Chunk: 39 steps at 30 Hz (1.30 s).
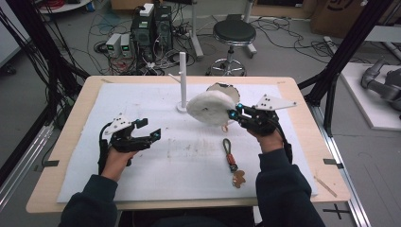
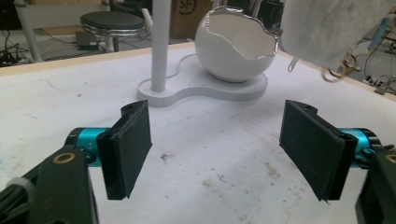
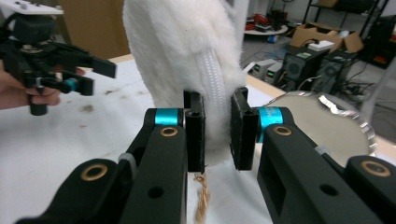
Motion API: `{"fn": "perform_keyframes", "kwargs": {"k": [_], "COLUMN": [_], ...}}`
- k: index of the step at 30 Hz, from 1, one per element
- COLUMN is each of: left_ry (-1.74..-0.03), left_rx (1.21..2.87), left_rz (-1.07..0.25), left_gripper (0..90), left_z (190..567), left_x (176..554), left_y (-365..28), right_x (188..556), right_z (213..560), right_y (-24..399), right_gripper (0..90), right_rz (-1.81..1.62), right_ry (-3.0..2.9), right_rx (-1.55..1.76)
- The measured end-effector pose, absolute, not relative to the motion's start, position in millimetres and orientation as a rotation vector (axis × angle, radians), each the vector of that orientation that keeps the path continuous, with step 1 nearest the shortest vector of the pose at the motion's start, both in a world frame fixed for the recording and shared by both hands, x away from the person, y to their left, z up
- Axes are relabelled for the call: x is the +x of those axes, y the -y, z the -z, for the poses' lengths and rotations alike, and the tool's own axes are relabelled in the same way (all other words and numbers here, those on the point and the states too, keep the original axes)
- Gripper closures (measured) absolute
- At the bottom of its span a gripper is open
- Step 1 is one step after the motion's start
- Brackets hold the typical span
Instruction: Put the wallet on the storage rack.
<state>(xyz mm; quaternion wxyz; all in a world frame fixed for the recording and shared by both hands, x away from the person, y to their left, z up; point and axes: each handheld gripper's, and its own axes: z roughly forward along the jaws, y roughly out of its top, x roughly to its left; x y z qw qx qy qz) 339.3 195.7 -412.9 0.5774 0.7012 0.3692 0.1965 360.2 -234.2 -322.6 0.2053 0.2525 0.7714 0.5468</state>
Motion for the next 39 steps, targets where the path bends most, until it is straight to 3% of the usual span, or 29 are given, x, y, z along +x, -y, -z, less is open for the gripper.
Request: {"fn": "perform_keyframes", "kwargs": {"k": [10,23,31,39], "left_ry": [-0.827,-0.868,-0.902,-0.917], "left_rx": [1.689,1.681,1.663,1.657], "left_rz": [-0.499,-0.456,-0.436,-0.432], "left_gripper": [22.0,21.6,21.1,21.1], "left_z": [416.2,417.5,418.2,418.5], "left_x": [341.8,343.6,345.0,345.4], "left_y": [-199.1,-200.2,-201.6,-202.3], "right_x": [402.0,455.4,458.9,461.6], "right_z": [286.0,291.3,303.8,296.2], "right_y": [236.3,232.4,230.9,223.4], "right_gripper": [79.3,79.2,79.1,79.0], "right_rz": [-1.373,-1.092,-0.897,-0.956], "right_ry": [-2.135,-2.170,-2.204,-2.167], "right_rx": [0.685,0.631,0.551,0.535]}}
